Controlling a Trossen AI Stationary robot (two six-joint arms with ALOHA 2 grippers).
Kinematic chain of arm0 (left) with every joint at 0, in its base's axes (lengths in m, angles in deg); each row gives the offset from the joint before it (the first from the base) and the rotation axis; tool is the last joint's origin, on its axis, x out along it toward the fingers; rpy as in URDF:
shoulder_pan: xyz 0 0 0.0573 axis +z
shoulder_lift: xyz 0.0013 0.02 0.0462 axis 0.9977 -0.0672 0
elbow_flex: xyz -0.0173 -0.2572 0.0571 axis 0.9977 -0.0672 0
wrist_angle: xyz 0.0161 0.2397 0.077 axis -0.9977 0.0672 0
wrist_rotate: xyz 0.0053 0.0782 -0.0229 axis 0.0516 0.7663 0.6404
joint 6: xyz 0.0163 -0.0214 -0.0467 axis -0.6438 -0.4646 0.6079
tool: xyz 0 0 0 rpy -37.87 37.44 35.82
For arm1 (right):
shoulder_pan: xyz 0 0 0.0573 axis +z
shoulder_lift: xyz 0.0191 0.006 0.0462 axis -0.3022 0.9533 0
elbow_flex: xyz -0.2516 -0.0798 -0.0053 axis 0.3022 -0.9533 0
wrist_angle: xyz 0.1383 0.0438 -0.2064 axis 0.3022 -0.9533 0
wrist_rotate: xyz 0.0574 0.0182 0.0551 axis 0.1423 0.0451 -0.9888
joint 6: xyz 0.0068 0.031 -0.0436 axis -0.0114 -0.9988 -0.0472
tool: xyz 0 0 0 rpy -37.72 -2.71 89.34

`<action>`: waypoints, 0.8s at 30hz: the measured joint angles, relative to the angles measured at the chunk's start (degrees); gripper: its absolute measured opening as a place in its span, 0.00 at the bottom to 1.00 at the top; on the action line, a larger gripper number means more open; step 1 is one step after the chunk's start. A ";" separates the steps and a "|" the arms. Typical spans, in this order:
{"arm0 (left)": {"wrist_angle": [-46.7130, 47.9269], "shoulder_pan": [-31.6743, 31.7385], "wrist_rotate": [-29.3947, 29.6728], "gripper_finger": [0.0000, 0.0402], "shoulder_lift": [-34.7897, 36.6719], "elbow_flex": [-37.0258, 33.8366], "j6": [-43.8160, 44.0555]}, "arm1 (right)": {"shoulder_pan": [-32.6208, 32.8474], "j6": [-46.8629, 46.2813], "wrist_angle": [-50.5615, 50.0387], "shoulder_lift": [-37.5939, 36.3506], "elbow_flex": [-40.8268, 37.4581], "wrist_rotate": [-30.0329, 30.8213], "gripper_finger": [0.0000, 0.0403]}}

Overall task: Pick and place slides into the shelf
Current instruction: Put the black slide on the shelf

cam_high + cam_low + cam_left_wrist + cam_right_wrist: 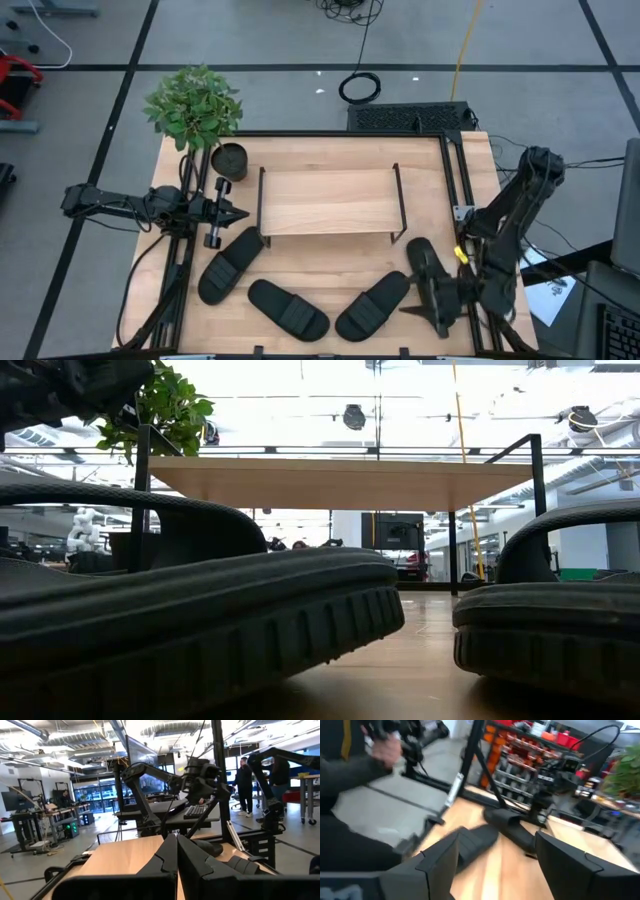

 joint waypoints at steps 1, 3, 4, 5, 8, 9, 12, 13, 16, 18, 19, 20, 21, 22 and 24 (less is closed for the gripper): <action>-0.01 0.00 0.01 0.02 0.02 0.00 0.13 | 0.30 -0.73 -2.08 1.34 1.34 1.04 0.64; 0.13 0.00 0.01 0.02 0.01 0.00 0.56 | 0.46 -3.56 -5.89 3.61 3.65 1.86 0.64; 0.12 0.00 0.03 0.02 0.00 0.00 0.86 | 0.47 -5.46 -7.90 4.45 4.54 1.91 0.65; 0.27 0.00 0.03 0.02 0.02 0.00 1.08 | 0.47 -7.42 -9.76 5.01 5.27 1.92 0.65; 1.09 0.00 0.02 0.02 0.02 0.00 1.64 | 0.43 -12.27 -13.76 5.49 6.36 2.21 0.65; 1.29 0.00 0.03 0.02 0.02 0.00 1.80 | 0.50 -13.55 -14.98 5.45 6.66 2.92 0.65; 1.36 0.00 0.03 0.02 0.02 0.00 2.47 | 1.22 -17.20 -18.31 4.55 6.82 3.55 0.65; 1.34 0.00 0.03 0.02 0.02 0.00 2.48 | 1.29 -17.88 -18.68 4.34 6.85 3.70 0.65; 1.36 0.00 0.03 0.02 0.02 0.00 2.46 | 1.68 -18.23 -20.79 3.63 6.85 5.37 0.65; 1.38 0.00 0.03 0.02 0.01 0.00 2.29 | 1.97 -19.73 -23.75 2.70 6.85 7.32 0.65; 1.44 0.00 0.03 0.02 0.02 0.00 2.29 | 1.98 -21.33 -25.75 2.21 6.85 7.88 0.64; 1.57 0.00 0.03 0.02 0.02 0.00 2.29 | 1.98 -23.35 -27.94 1.76 6.85 7.78 0.64; 1.71 0.00 0.03 0.02 0.02 0.00 2.29 | 1.77 -25.81 -30.19 1.49 6.85 7.35 0.64; 1.86 0.00 0.02 0.02 0.01 0.00 2.29 | 1.17 -28.57 -31.87 1.36 6.85 5.67 0.63; 2.19 0.00 0.03 0.02 0.02 0.00 2.26 | -0.80 -34.57 -33.82 1.52 6.82 -0.17 0.63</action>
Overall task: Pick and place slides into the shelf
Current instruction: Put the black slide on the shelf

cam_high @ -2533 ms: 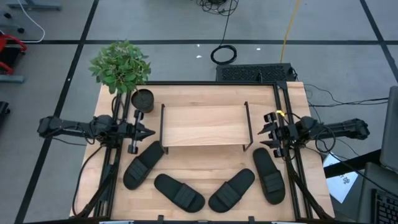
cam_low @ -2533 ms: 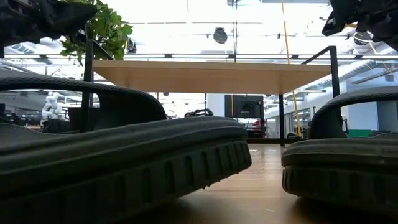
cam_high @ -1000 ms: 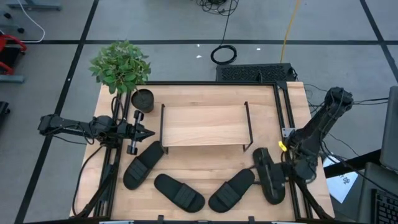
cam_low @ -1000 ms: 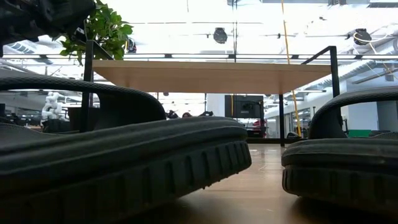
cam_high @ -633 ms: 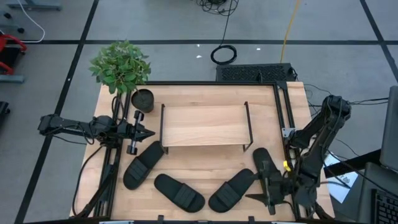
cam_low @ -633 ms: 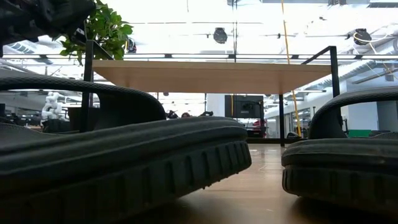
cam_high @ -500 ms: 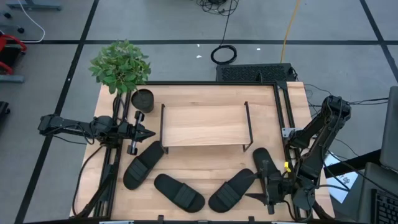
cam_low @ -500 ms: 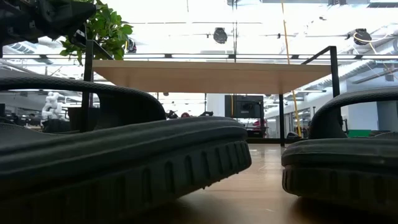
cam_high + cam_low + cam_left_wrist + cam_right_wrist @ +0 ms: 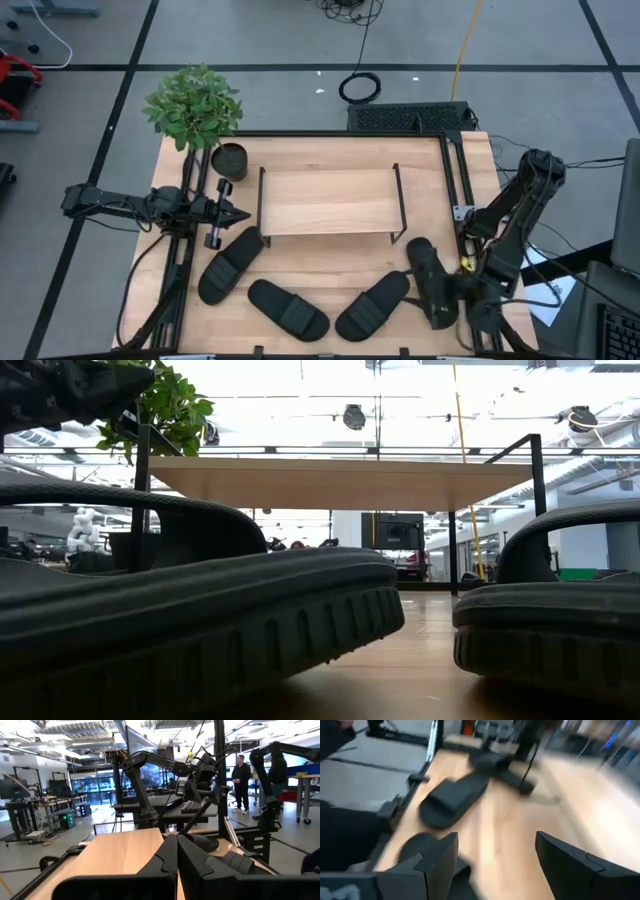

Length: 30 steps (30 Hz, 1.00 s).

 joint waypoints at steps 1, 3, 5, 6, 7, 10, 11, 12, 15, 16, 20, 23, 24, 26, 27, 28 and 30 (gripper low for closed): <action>0.12 0.00 0.00 0.02 0.00 0.00 0.00 | -1.13 -2.24 -0.14 0.39 0.00 -3.70 0.63; 0.38 0.00 0.06 0.02 -0.01 0.00 -0.02 | -3.03 -5.04 0.45 1.92 0.00 -9.66 0.64; 0.37 0.00 0.65 0.02 0.00 0.00 -0.02 | -4.56 -7.90 -0.03 3.58 0.00 -15.24 0.64; 0.37 0.00 1.05 0.02 0.00 0.00 0.03 | -5.30 -9.60 -0.45 4.30 -0.02 -17.93 0.64; 0.37 0.00 1.23 0.02 0.00 0.00 0.17 | -6.14 -11.55 -0.82 5.02 -0.03 -20.42 0.64; 0.35 0.00 1.47 0.02 0.00 0.00 0.28 | -7.60 -15.58 -1.80 7.06 -0.04 -24.74 0.64; 0.35 0.00 1.47 0.02 0.00 0.00 0.41 | -7.71 -16.26 -1.44 7.65 -0.04 -25.67 0.64; 0.35 0.00 1.47 0.02 0.00 0.00 0.61 | -7.69 -16.71 -0.87 8.08 -0.04 -26.52 0.64; 0.35 0.00 1.49 0.02 -0.02 0.00 0.63 | -7.57 -19.83 0.83 9.22 -0.04 -27.08 0.64; 0.35 0.00 1.49 0.02 0.00 0.00 0.63 | -7.61 -21.55 1.00 9.67 -0.04 -27.03 0.64; 0.34 0.00 1.51 0.02 -0.01 0.00 0.63 | -7.62 -28.64 1.37 12.43 -0.49 -26.79 0.64; 0.35 0.00 1.51 0.02 -0.02 0.00 0.63 | -7.62 -33.00 1.95 14.26 -2.08 -27.03 0.64; 0.33 0.00 1.49 0.02 0.00 0.00 0.63 | -7.63 -34.49 2.36 14.73 -2.72 -27.05 0.64; 0.35 0.00 1.49 0.02 0.00 0.00 0.65 | -7.65 -36.46 5.29 15.51 -4.63 -27.04 0.64; 0.33 0.00 1.51 0.02 0.00 0.00 0.69 | -7.67 -36.60 8.20 15.70 -5.85 -27.06 0.64; 0.35 0.00 1.49 0.02 0.00 0.00 0.70 | -7.67 -36.56 11.69 15.85 -7.04 -26.83 0.64; 0.35 0.00 1.49 0.02 -0.01 0.00 0.75 | -7.97 -36.50 19.38 16.08 -9.31 -26.71 0.64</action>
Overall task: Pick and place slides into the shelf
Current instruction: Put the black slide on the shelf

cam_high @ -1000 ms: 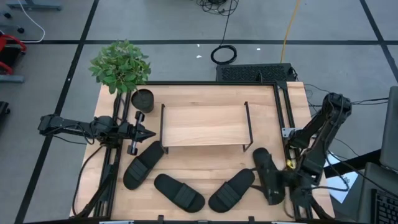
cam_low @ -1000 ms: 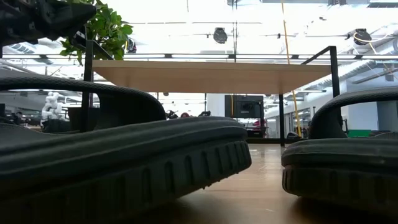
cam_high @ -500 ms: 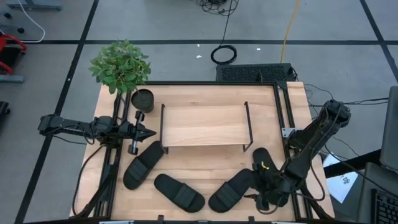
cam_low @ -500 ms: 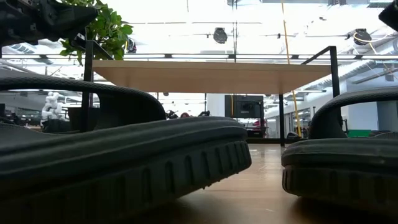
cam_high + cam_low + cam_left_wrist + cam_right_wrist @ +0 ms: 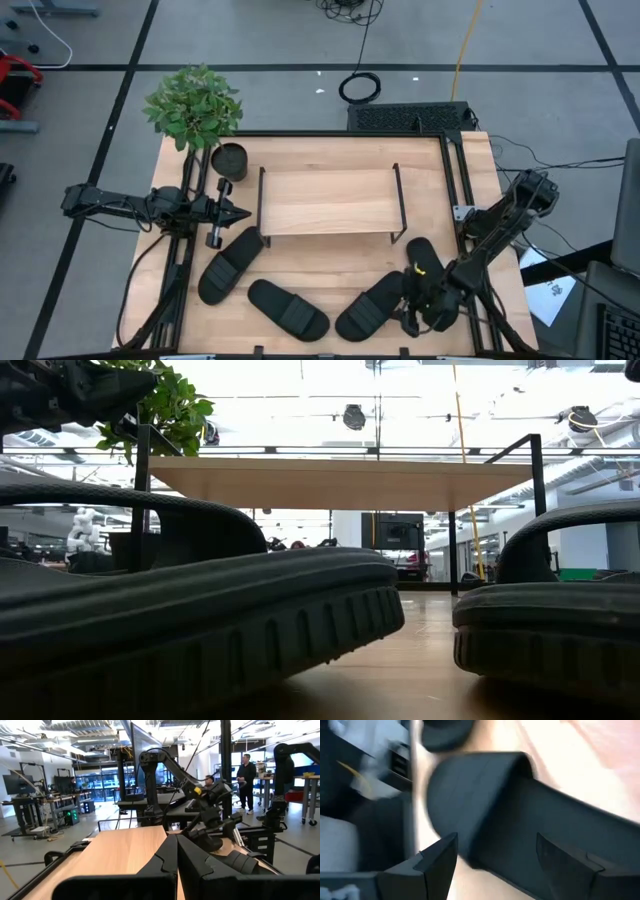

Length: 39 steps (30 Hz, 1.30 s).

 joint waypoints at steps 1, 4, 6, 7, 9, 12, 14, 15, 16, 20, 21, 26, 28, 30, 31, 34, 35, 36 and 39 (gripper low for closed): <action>0.00 0.00 0.02 0.02 -0.01 0.00 0.02 | -0.26 0.02 2.86 0.10 -0.97 -0.28 0.64; 0.00 0.00 0.02 0.02 -0.01 0.00 0.08 | -0.83 0.30 6.04 0.17 -2.31 -1.27 0.64; -0.02 0.00 0.00 0.02 0.01 0.00 0.08 | -1.09 0.39 6.04 0.11 -2.37 -1.26 0.64; -0.01 0.00 0.01 0.02 0.01 0.00 0.08 | -1.16 0.51 5.98 0.15 -2.37 -1.29 0.64; 0.00 0.00 0.00 0.02 0.01 0.00 0.08 | -1.52 0.66 6.00 0.39 -2.37 -1.38 0.64; 0.00 0.00 0.00 0.02 0.01 0.00 0.08 | -1.94 0.78 6.16 0.98 -2.39 -1.29 0.64; 0.00 0.00 0.00 0.02 -0.01 0.00 0.08 | -2.13 1.75 6.37 1.79 -2.41 -1.27 0.64; 0.00 0.00 0.00 0.02 0.01 0.00 0.08 | -2.17 2.67 6.87 2.16 -2.41 -1.25 0.64; 0.00 0.00 0.00 0.02 0.01 0.00 0.08 | -2.19 3.72 7.36 2.42 -2.41 -1.19 0.64; 0.00 0.00 0.00 0.02 0.00 0.00 0.08 | -2.21 8.13 9.10 3.12 -2.41 -0.98 0.64; 0.00 0.00 0.00 0.02 0.01 0.00 0.08 | -2.26 9.37 9.10 2.98 -2.41 -0.99 0.64; 0.00 0.00 0.00 0.02 -0.01 0.00 0.08 | -2.15 15.68 9.28 0.71 -2.41 0.00 0.64; 0.00 0.00 0.00 0.02 0.00 0.00 0.08 | -2.09 17.91 9.40 -0.47 -2.41 0.22 0.64; 0.02 0.00 0.00 0.02 0.01 0.00 0.08 | -1.71 20.54 9.21 -1.96 -2.41 0.20 0.64; 0.03 0.01 0.00 0.02 -0.01 0.00 0.08 | -1.39 22.18 9.27 -2.85 -2.41 0.30 0.64; 0.29 0.01 0.00 0.02 0.00 0.00 0.08 | 0.15 28.30 5.45 -5.86 -0.61 0.63 0.63; 0.42 0.00 0.00 0.02 0.00 0.00 0.06 | 0.92 30.34 2.93 -6.69 0.62 1.42 0.63; 0.60 0.00 0.00 0.02 0.01 0.00 0.00 | 1.79 32.05 -0.84 -7.45 2.38 2.29 0.62; 1.20 0.01 0.00 0.02 0.00 0.00 -0.18 | 4.00 29.62 -19.22 -9.63 8.25 4.74 0.58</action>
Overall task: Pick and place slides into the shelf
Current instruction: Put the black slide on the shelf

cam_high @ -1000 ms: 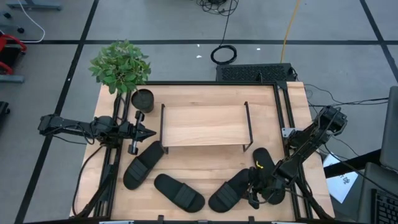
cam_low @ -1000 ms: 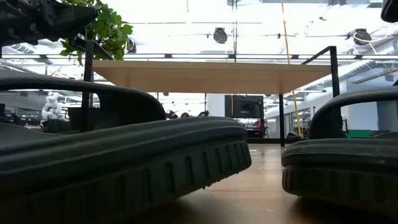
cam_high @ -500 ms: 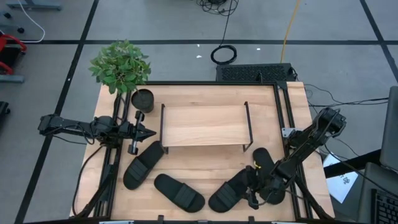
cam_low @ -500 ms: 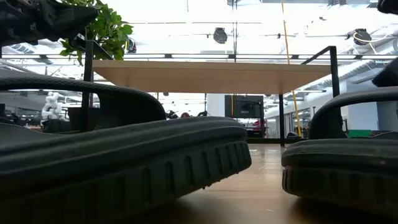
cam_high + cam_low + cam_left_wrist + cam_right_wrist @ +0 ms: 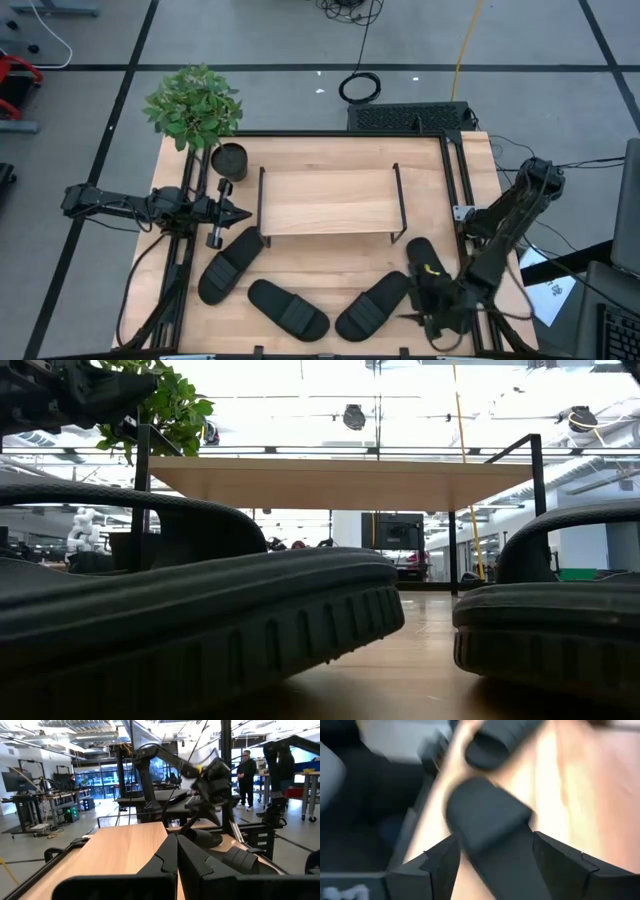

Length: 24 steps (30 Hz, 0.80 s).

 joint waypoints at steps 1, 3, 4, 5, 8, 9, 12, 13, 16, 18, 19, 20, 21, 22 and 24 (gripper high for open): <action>0.23 -0.01 0.00 0.02 -0.01 0.00 -0.09 | 0.41 -3.32 -6.27 -0.50 1.86 -0.06 0.56; 0.39 -0.01 0.00 0.02 -0.01 0.00 -0.15 | 1.18 -10.01 -16.87 -1.37 4.56 -1.73 0.54; 0.40 -0.01 0.02 0.02 -0.01 0.00 -0.15 | 1.50 -12.72 -20.75 -1.61 5.38 -2.78 0.53; 0.52 -0.01 0.05 0.02 -0.01 0.00 -0.26 | 1.88 -14.93 -23.12 -1.75 5.81 -3.56 0.53; 0.78 0.00 1.30 0.02 -0.01 0.00 -0.61 | 2.69 -17.01 -25.39 -1.98 5.90 -7.25 0.52; 0.91 0.01 1.62 0.02 -0.01 0.00 -0.69 | 2.72 -17.83 -26.73 -2.00 5.91 -9.27 0.52; 1.77 0.01 2.80 0.02 -0.01 0.00 -0.75 | 2.47 -22.32 -32.89 -1.98 5.91 -17.41 0.52; 1.97 0.00 3.20 0.02 -0.01 0.00 -0.76 | 2.40 -24.20 -35.46 -1.98 5.91 -19.42 0.52; 2.34 -0.01 4.02 0.02 -0.01 0.00 -0.73 | 2.40 -28.04 -39.99 -2.02 5.89 -21.31 0.52; 2.33 0.01 4.01 0.02 -0.01 0.00 -0.72 | 2.50 -28.85 -39.99 -2.30 5.91 -21.01 0.52; 2.33 0.00 4.01 0.02 -0.01 0.00 -0.62 | 2.54 -28.96 -39.95 -2.35 5.93 -20.99 0.52; 2.34 0.01 4.01 0.02 -0.01 0.00 -0.43 | 2.58 -28.94 -40.19 -2.31 5.93 -21.01 0.52; 2.34 0.01 4.00 0.02 -0.01 0.00 -0.42 | 2.60 -28.96 -40.77 -2.25 5.92 -21.02 0.52; 2.33 -0.01 4.00 0.02 -0.01 0.00 -0.42 | 2.63 -29.00 -41.09 -2.24 5.72 -21.12 0.52; 2.32 0.00 4.01 0.02 -0.01 0.00 -0.39 | 2.56 -28.19 -41.38 -2.22 5.01 -22.21 0.52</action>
